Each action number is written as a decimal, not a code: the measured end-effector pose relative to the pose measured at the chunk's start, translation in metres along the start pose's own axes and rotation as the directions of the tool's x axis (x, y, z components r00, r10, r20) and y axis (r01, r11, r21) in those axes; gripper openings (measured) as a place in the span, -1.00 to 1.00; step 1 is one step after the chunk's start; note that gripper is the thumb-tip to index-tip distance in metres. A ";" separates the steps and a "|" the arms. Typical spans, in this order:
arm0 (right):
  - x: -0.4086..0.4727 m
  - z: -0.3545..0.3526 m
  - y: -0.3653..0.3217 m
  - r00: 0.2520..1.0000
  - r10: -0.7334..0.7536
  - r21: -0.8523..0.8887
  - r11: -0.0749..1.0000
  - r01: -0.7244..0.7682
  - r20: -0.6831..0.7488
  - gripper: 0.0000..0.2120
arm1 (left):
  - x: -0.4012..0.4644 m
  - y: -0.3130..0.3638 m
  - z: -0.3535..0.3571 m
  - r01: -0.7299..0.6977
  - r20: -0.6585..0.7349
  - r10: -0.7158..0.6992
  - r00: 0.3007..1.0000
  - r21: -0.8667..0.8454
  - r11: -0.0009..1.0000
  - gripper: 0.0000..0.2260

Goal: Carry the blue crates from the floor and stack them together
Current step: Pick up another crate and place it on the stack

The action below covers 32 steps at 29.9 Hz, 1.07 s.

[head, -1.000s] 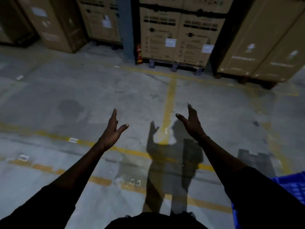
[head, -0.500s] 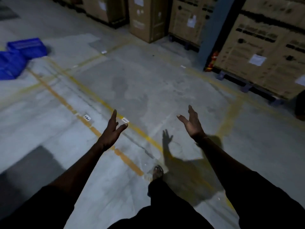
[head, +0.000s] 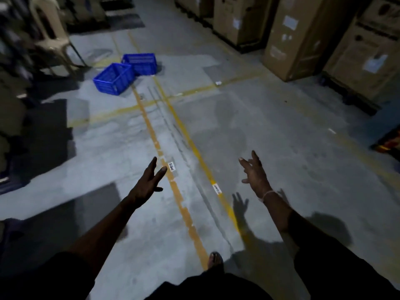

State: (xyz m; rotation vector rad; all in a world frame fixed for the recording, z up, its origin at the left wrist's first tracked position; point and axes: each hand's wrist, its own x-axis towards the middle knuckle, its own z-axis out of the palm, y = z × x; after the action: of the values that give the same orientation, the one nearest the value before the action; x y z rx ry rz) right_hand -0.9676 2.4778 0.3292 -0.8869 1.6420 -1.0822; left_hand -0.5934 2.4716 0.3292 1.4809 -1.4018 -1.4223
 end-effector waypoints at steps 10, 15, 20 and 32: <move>0.196 0.151 -0.119 0.974 -0.040 -0.121 0.990 0.069 0.225 -0.29 | 0.148 0.015 -0.111 0.019 -0.242 -0.056 0.969 -0.151 0.988 -0.30; 0.301 0.251 -0.162 0.961 -0.066 -0.145 0.983 0.109 0.270 -0.29 | 0.252 0.000 -0.201 0.018 -0.305 -0.062 0.950 -0.145 0.989 -0.35; 0.391 0.355 -0.212 0.960 -0.048 -0.132 0.987 0.087 0.274 -0.30 | 0.364 0.013 -0.300 0.053 -0.288 -0.087 0.954 -0.126 0.991 -0.26; 0.618 0.528 -0.320 0.981 -0.042 -0.061 0.997 0.054 0.188 -0.30 | 0.642 0.095 -0.480 0.027 -0.196 -0.022 0.980 0.024 0.999 -0.13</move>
State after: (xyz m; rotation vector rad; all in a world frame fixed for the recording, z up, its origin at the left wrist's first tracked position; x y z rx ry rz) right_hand -0.6217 1.6762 0.3496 -1.0440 1.5141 -0.9519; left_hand -0.2596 1.7368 0.3458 1.6131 -1.2887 -1.2390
